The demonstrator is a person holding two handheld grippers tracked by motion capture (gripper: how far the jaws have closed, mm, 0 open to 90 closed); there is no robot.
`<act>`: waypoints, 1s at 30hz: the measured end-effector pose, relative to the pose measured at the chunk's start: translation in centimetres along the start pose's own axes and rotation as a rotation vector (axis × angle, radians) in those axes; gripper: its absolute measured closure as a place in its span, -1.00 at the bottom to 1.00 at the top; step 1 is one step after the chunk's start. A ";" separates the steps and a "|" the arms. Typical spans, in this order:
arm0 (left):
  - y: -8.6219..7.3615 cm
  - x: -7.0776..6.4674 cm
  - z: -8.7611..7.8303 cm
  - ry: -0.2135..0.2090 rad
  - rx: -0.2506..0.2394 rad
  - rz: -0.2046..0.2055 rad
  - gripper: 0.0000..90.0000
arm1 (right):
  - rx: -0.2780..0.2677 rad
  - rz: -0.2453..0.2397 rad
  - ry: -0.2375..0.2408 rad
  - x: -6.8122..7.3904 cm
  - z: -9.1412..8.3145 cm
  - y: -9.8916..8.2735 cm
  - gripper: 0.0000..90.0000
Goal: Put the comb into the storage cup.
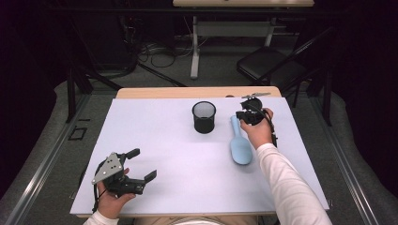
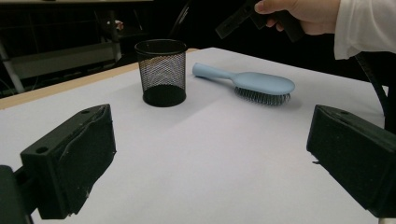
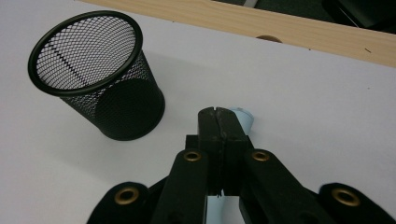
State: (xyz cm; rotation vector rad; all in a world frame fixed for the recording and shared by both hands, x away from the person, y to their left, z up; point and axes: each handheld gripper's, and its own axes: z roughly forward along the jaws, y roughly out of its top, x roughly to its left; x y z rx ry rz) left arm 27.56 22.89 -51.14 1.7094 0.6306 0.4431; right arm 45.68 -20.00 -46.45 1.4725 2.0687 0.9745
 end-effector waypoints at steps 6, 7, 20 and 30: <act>0.0 0.0 0.0 -0.005 -0.001 -0.001 -0.97 | 0.014 0.018 -0.014 -0.5 0.9 0.2 1.00; 0.0 0.0 0.0 -0.005 -0.001 -0.001 -0.98 | 0.015 0.018 -0.017 -0.6 1.1 0.2 1.00; -0.1 0.0 0.0 0.002 0.001 -0.006 -0.97 | 0.035 0.025 -0.029 -0.8 3.1 0.0 1.00; -0.2 0.2 0.1 -0.006 0.000 -0.013 -0.97 | 0.054 0.043 -0.024 -0.9 4.9 -0.5 1.00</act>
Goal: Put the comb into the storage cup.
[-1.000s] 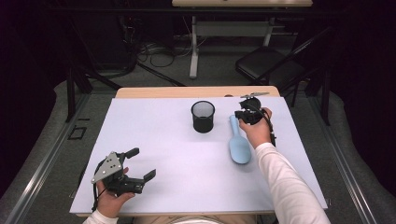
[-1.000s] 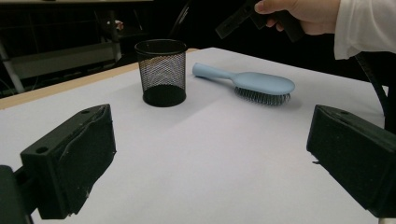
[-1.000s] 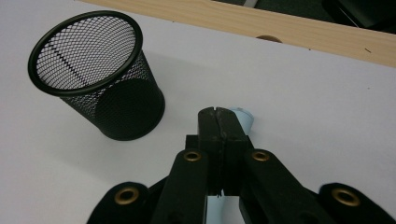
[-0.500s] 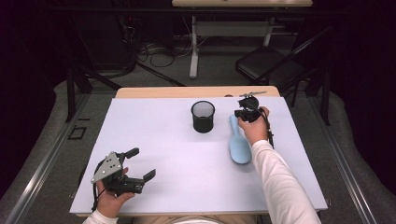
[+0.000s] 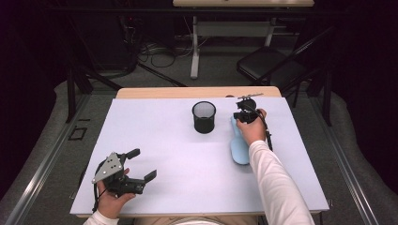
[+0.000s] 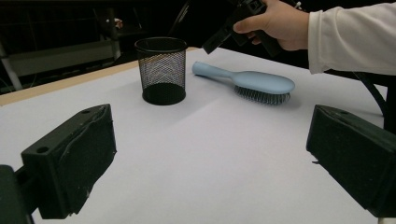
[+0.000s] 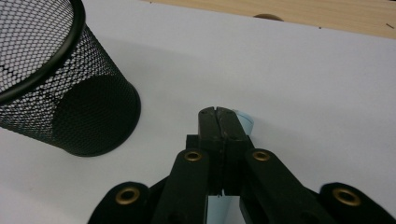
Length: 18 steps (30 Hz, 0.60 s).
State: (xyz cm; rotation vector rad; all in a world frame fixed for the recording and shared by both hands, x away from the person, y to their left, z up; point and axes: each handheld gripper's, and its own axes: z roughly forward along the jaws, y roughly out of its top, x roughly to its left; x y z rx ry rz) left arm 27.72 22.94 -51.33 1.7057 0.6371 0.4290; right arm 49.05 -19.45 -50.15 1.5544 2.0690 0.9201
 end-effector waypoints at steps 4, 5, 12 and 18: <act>0.0 0.1 -0.1 0.009 0.005 -0.003 -0.97 | 0.016 0.002 -0.001 0.0 0.8 -0.2 1.00; 0.0 0.1 -0.1 0.009 0.005 -0.003 -0.97 | 0.016 0.003 -0.002 0.0 1.0 -0.2 1.00; -0.1 0.1 0.0 0.009 0.007 -0.008 -0.97 | 0.039 -0.002 -0.009 0.1 1.9 -0.5 1.00; -0.1 0.1 0.0 0.009 0.008 -0.008 -0.97 | 0.047 -0.012 -0.009 0.5 2.4 -0.7 1.00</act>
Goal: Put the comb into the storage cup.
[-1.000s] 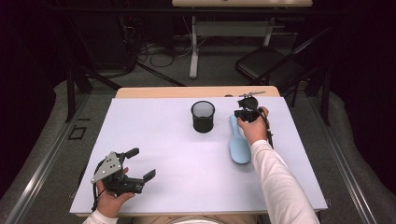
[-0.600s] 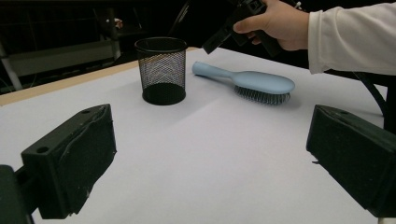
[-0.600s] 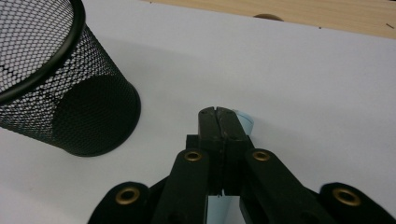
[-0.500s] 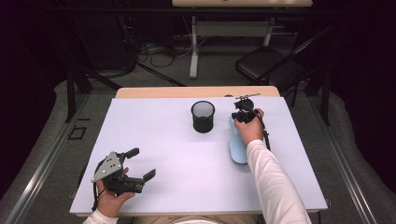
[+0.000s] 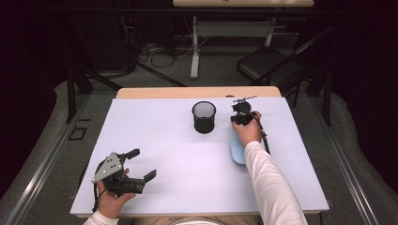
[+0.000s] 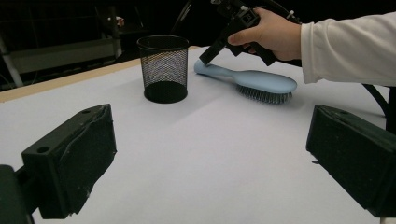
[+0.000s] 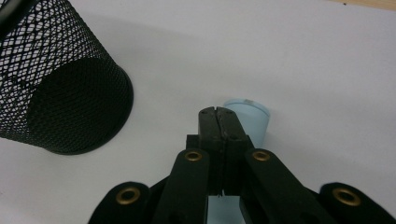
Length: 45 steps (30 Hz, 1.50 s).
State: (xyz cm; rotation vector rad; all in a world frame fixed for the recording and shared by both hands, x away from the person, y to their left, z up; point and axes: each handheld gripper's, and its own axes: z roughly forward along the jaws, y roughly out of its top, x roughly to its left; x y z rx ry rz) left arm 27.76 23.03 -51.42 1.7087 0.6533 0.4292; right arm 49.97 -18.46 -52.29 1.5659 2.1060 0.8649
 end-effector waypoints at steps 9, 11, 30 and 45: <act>0.0 0.0 0.0 -0.001 0.001 0.000 -0.97 | 0.025 -0.033 -0.005 1.0 0.7 -0.2 1.00; 0.0 0.0 0.0 -0.001 0.001 0.000 -0.97 | 0.032 -0.039 -0.010 1.1 0.9 -0.3 1.00; 0.0 0.0 -0.1 0.004 -0.001 -0.001 -0.97 | 0.059 -0.038 -0.046 0.5 1.0 -0.5 1.00; 0.0 0.0 -0.1 0.005 0.000 -0.001 -0.97 | 0.075 -0.029 -0.077 -1.4 0.0 -1.1 1.00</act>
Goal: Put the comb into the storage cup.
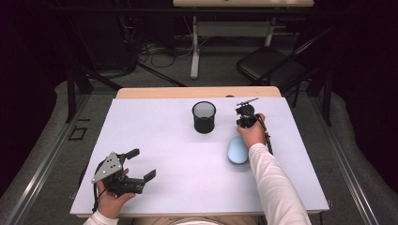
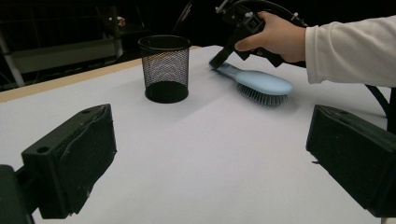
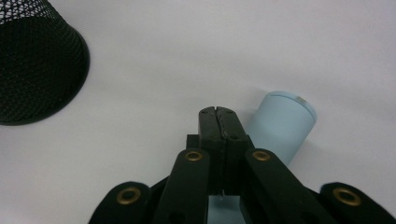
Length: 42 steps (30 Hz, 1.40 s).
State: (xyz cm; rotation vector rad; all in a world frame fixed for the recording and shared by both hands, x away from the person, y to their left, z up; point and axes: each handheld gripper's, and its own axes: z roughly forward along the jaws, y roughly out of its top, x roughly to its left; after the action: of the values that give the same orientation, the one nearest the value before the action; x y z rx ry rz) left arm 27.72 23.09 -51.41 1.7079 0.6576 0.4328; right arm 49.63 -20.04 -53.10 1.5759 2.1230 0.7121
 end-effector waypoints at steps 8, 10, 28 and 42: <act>0.0 0.0 0.0 0.002 -0.001 -0.001 -0.97 | 0.002 0.003 0.005 -0.7 -0.5 -0.9 1.00; 0.0 0.0 0.0 0.002 -0.002 0.000 -0.97 | 0.005 -0.003 0.006 -0.8 -0.6 -1.1 1.00; 0.0 -0.1 0.1 0.002 0.001 0.000 -0.97 | 0.011 0.024 -0.026 -3.4 -1.6 -2.0 1.00; -0.1 0.0 0.2 -0.002 0.000 -0.001 -0.97 | 0.023 0.042 -0.063 -5.6 -2.1 -2.7 1.00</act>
State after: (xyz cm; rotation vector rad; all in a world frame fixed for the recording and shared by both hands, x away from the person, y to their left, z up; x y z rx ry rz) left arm 27.80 22.98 -51.51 1.7074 0.6566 0.4310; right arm 47.92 -26.41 -53.03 1.6375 2.0653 0.6456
